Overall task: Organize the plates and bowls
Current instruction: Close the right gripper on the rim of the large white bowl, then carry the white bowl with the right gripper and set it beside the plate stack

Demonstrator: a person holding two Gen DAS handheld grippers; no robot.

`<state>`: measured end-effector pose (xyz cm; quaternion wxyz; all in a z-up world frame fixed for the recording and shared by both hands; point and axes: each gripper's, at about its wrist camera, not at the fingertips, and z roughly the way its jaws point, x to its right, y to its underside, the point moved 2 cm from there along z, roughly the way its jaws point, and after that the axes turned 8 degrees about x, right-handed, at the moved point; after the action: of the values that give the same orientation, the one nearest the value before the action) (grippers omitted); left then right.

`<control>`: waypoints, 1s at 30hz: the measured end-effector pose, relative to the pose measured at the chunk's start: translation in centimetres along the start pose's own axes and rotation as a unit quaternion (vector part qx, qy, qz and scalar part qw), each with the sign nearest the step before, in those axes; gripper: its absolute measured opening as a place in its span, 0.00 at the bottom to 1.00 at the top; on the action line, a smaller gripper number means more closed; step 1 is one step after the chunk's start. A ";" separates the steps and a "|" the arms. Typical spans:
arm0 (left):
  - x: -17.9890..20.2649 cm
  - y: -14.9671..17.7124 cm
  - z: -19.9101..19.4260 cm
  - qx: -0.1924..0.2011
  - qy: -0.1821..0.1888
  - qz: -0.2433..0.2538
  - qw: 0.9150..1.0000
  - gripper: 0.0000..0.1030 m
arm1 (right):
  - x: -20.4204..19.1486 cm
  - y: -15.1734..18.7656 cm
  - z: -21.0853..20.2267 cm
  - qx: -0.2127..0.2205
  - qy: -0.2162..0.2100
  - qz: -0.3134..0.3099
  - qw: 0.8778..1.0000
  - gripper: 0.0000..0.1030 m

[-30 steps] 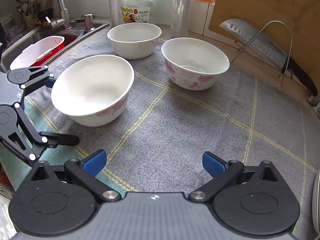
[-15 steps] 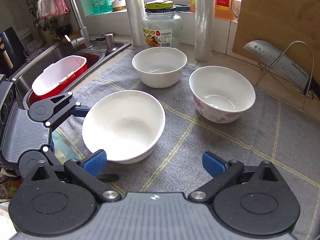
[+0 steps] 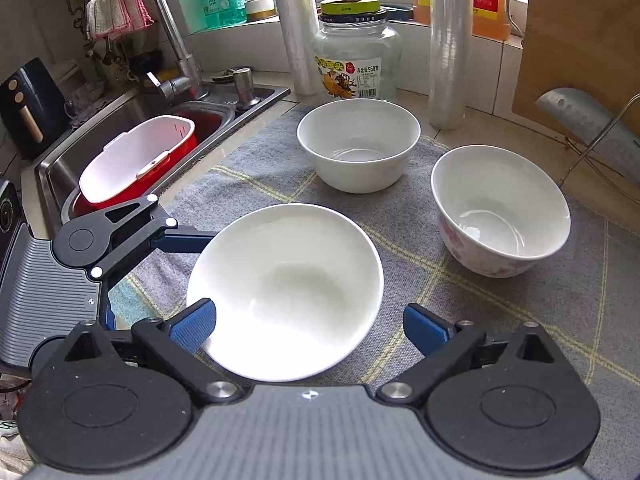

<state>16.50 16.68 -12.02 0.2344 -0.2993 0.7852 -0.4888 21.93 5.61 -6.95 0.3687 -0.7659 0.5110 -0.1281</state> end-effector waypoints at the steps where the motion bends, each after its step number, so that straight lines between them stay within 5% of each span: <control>1: 0.0 0.0 0.0 0.000 -0.001 0.000 1.000 0.90 | 0.0 -0.1 0.0 0.000 -0.002 0.001 1.000 0.96; 6: -0.2 -0.1 -0.1 0.003 0.000 -0.003 1.000 0.87 | 0.2 -0.5 0.4 -0.003 -0.013 0.011 1.000 0.85; 16: 0.0 -0.2 -0.1 -0.001 0.002 0.000 1.000 0.87 | 1.2 -1.3 0.8 -0.014 -0.029 0.067 0.997 0.82; 30: 1.4 -1.6 -0.5 -0.012 0.019 0.015 1.000 0.86 | 1.2 -0.7 -0.9 -0.021 -0.008 0.067 0.997 0.80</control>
<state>15.57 15.48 -10.45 0.2235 -0.2811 0.7999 -0.4809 22.45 4.29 -6.01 0.3643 -0.7385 0.5609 -0.0856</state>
